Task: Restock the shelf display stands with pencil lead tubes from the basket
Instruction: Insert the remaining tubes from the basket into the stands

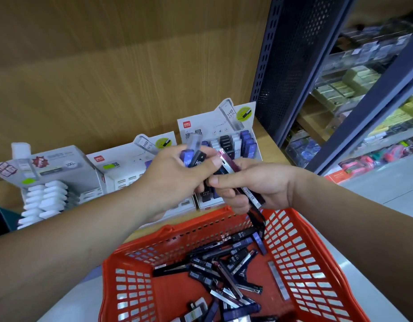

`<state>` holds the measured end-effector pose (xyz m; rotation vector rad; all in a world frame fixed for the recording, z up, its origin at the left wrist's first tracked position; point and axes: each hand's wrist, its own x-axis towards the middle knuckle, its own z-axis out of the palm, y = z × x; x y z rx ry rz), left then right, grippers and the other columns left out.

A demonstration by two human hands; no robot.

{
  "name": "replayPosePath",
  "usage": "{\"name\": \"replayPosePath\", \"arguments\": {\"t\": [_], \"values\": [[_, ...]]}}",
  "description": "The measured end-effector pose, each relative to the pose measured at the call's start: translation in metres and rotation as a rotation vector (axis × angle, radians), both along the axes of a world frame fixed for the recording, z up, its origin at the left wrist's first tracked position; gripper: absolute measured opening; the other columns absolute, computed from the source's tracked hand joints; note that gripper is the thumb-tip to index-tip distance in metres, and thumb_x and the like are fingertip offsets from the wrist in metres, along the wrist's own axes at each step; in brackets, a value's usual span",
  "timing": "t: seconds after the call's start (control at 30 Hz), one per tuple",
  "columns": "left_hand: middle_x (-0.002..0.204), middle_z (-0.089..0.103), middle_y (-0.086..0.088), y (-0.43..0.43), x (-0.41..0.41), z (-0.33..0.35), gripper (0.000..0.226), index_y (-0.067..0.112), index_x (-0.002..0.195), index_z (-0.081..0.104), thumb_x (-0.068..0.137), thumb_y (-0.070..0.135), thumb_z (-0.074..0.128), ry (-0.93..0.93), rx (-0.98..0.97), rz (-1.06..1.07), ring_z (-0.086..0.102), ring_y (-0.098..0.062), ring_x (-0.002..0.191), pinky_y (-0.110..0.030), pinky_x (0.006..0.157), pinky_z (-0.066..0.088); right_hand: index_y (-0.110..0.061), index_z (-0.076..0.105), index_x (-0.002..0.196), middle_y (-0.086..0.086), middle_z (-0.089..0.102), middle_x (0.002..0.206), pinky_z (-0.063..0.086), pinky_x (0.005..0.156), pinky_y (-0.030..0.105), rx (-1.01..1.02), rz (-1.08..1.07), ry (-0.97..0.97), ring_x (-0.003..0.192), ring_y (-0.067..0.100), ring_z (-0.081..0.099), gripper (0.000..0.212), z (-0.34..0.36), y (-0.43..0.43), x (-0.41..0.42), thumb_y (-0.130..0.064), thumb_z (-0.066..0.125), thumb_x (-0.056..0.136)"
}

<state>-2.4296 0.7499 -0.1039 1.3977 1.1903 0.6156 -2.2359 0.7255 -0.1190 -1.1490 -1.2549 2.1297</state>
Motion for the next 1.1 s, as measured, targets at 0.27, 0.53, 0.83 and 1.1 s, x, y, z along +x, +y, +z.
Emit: {"name": "replayPosePath", "arguments": {"t": [0.27,0.53,0.83,1.1], "values": [[0.066,0.059,-0.005,0.005,-0.008,0.004,0.019,0.019,0.079,0.072,0.096,0.028,0.071,-0.023,-0.155,-0.191,0.047,-0.011,0.056,-0.022,0.054,0.039,-0.013,0.076,0.089,0.002,0.067,0.074,0.049,0.057,0.024,-0.106,0.137,0.165,0.062,0.013,0.061,0.024,0.001,-0.002,0.006,-0.02,0.056,0.1],[0.065,0.06,-0.002,0.017,-0.019,-0.009,0.022,0.005,0.099,0.069,0.105,0.024,0.059,0.042,-0.135,0.136,0.049,-0.012,0.05,-0.024,0.051,0.042,-0.007,0.062,0.117,0.004,0.057,0.075,0.039,0.052,0.027,-0.2,0.017,0.008,0.053,0.014,0.048,0.019,-0.013,0.001,0.016,-0.014,0.063,0.099],[0.079,0.064,-0.006,0.02,-0.012,-0.02,0.018,0.007,0.114,0.066,0.105,0.02,0.057,-0.044,-0.186,0.338,0.054,-0.012,0.055,-0.025,0.05,0.044,-0.006,0.066,0.124,0.006,0.055,0.071,0.02,0.052,0.031,0.072,-0.363,-0.067,0.051,0.014,0.03,0.036,-0.013,0.006,0.024,-0.004,0.075,0.089],[0.076,0.072,-0.005,0.007,0.008,-0.021,0.018,0.007,0.105,0.068,0.105,0.021,0.058,-0.034,-0.164,0.229,0.052,-0.008,0.045,-0.02,0.045,0.044,-0.005,0.073,0.114,0.006,0.049,0.059,0.028,0.052,0.03,0.243,-0.657,-0.142,0.048,0.016,0.037,0.021,-0.001,0.016,0.022,-0.012,0.074,0.094]]}}
